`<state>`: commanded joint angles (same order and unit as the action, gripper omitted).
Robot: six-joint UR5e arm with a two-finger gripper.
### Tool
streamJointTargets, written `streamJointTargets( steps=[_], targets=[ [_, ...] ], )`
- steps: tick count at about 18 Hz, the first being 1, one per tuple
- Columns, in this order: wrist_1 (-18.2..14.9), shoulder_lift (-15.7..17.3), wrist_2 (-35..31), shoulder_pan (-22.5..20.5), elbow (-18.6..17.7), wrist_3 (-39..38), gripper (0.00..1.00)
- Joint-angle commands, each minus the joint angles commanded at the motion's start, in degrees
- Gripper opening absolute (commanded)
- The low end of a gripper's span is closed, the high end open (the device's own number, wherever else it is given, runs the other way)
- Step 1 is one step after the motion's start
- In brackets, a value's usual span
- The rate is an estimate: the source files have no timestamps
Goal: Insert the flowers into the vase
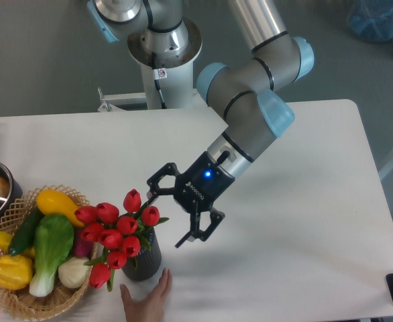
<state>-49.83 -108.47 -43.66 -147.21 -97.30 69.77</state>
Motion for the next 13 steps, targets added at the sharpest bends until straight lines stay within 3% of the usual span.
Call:
streamJointTargets(
  steps=[3, 6, 13],
  targets=[
    [0.2, 2.2, -8.8, -0.3, 1.8, 0.9, 1.00],
    [0.3, 4.0, -22.7, -0.3, 2.7, 1.9, 1.00],
    [-0.3, 4.5, -36.8, -0.7, 2.5, 4.0, 1.00]
  ],
)
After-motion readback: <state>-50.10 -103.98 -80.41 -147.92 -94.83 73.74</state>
